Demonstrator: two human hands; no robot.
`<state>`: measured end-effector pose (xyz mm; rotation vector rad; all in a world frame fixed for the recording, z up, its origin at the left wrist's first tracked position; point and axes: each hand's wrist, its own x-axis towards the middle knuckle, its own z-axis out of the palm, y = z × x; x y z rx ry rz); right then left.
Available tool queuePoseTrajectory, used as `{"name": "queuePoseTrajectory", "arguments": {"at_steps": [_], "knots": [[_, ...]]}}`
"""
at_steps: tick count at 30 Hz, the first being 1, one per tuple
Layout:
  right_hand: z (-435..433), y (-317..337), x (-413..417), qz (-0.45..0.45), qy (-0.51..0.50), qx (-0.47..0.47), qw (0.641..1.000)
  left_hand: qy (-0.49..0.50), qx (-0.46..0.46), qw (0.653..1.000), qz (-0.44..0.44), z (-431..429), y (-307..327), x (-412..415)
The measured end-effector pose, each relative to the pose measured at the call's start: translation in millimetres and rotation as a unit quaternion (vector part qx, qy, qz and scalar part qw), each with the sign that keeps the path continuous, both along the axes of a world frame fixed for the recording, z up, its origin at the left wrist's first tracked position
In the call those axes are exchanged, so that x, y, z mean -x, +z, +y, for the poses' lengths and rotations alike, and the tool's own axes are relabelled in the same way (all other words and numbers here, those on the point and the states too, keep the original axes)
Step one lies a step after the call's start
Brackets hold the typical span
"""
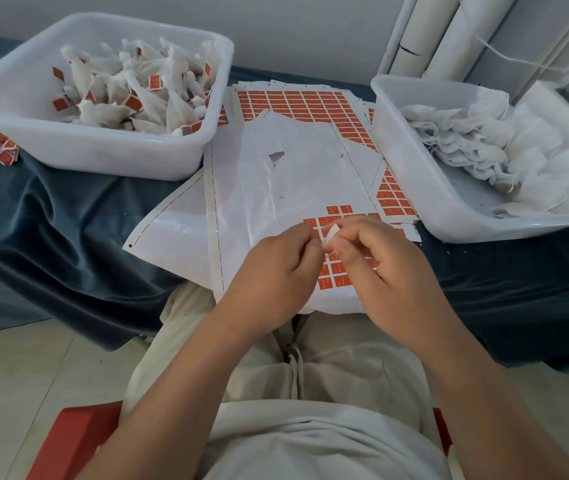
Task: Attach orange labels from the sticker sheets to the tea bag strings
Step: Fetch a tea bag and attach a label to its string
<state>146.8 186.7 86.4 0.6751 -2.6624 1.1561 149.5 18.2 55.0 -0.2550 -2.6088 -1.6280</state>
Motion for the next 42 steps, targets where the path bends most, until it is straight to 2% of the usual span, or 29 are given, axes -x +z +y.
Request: {"name": "queuePoseTrajectory", "arguments": {"at_steps": [3, 6, 10, 15, 17, 19, 22, 25, 27, 30, 33, 36, 42], "knots": [[-0.2, -1.2, 0.9, -0.001, 0.001, -0.008, 1.0, 0.022, 0.059, 0.997, 0.033, -3.3, -3.1, 2.8], [0.1, -0.4, 0.1, -0.01, -0.004, 0.009, 1.0, 0.031, 0.068, 0.997, 0.025, -7.6, -4.6, 5.1], [-0.5, -2.7, 1.4, -0.07, -0.022, 0.008, 0.997, 0.027, 0.074, 0.997, 0.029, -11.4, -6.7, 7.5], [-5.0, -7.2, 0.4, -0.075, -0.055, 0.073, 0.993, 0.032, -0.107, 0.994, -0.015, -9.6, -5.9, 9.9], [-6.6, -10.2, -1.7, -0.059, -0.068, 0.104, 0.99, 0.013, -0.212, 0.974, -0.074, -5.9, -3.3, 10.7], [-7.7, -13.2, -2.6, -0.056, -0.091, 0.132, 0.986, -0.006, -0.269, 0.956, -0.113, -4.2, -3.3, 10.8], [-5.6, -14.5, -1.6, -0.064, -0.106, 0.15, 0.981, 0.008, -0.222, 0.973, -0.063, -5.2, -5.1, 9.8], [-5.4, -13.7, -1.3, -0.075, -0.078, 0.144, 0.984, 0.047, -0.237, 0.969, -0.051, -4.8, -6.7, 9.5], [-7.2, -15.7, -1.2, -0.046, -0.066, 0.119, 0.99, 0.078, -0.234, 0.968, -0.039, -3.9, -6.8, 9.3], [-9.4, -19.2, -0.2, 0.011, -0.075, 0.066, 0.995, 0.1, -0.161, 0.982, -0.013, -6.5, -7.1, 9.4], [-9.9, -21.0, 1.1, 0.041, -0.081, 0.058, 0.994, 0.067, -0.107, 0.992, -0.01, -10.9, -7.5, 10.5], [-12.2, -22.5, -0.4, 0.002, -0.067, 0.086, 0.994, 0.024, -0.09, 0.996, 0.005, -12.0, -8.9, 10.6], [-13.2, -23.8, -1.2, -0.013, -0.076, 0.089, 0.993, -0.027, -0.158, 0.986, -0.051, -17.0, -10.6, 11.7]]}}
